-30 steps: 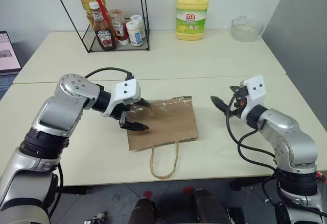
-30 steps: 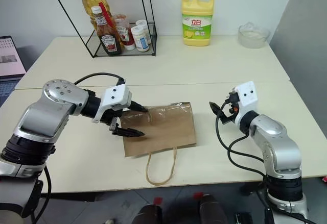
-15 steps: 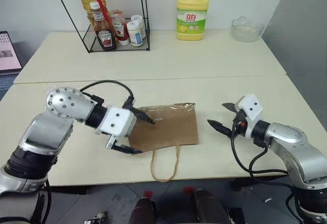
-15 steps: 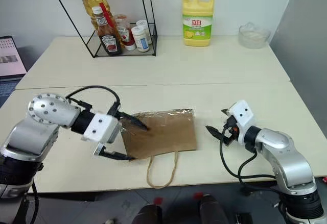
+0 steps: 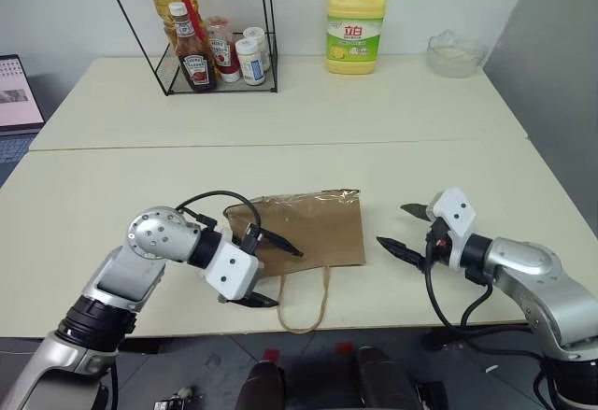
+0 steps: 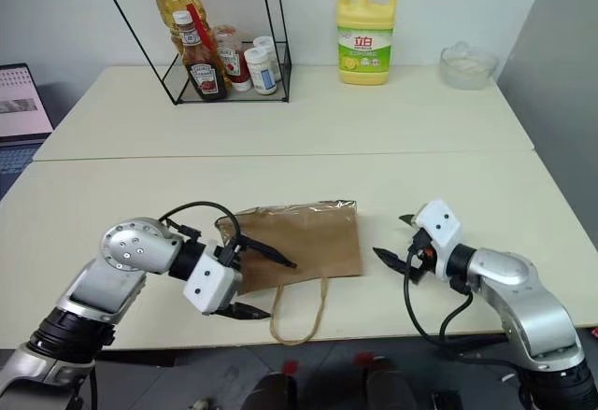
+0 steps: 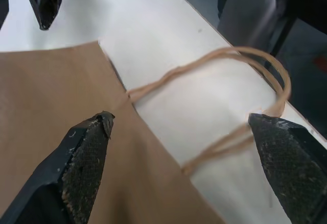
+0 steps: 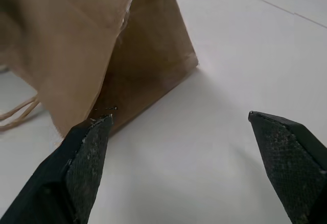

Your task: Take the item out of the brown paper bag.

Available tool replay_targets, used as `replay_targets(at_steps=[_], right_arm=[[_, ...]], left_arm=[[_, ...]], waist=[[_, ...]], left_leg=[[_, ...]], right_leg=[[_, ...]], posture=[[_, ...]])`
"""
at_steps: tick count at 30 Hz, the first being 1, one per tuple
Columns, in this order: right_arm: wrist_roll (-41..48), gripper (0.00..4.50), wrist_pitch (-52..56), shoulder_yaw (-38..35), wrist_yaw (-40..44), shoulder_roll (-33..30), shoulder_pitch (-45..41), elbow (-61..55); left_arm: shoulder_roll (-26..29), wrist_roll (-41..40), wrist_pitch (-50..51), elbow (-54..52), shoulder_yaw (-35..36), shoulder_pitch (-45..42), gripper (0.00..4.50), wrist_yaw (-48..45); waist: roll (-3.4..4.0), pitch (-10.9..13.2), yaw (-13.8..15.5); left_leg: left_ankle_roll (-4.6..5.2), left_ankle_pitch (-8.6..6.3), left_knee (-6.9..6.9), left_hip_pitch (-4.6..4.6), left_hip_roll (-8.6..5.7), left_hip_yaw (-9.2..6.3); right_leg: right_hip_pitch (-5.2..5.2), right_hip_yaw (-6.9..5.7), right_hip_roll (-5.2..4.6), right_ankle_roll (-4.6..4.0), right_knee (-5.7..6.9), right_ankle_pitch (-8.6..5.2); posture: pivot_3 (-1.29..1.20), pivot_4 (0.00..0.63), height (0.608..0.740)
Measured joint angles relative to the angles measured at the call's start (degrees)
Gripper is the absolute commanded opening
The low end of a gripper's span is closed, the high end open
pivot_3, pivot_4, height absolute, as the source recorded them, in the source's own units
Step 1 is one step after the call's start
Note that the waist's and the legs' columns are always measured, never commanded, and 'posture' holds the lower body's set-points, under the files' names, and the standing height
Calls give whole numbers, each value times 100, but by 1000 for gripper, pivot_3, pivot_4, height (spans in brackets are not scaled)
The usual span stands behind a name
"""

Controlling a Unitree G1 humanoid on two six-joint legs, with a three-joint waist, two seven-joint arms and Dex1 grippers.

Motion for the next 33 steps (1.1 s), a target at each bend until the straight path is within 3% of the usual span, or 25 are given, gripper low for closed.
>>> replay_targets(at_steps=[11,20,33], right_arm=[[1,4474,-212,-176,24,-131,265,5],[-1,4474,-362,-157,38,-119,352,6],[28,4474,-372,-155,129,-186,541,-31]], left_arm=[[-48,174,-341,355,-152,-37,4500,224],[525,-223,-397,497,24,-266,4500,-97],[-20,140,-644,507,-179,-2,4500,369]], waist=[[0,0,4],[0,0,-5],[0,0,5]], left_leg=[[0,0,0,3,0,0],[1,0,-1,7,0,0],[0,1,0,12,0,0]], right_leg=[[3,0,0,0,1,0],[5,0,1,0,2,0],[8,0,1,0,3,0]], posture=[[0,150,740],[0,150,740],[0,150,740]])
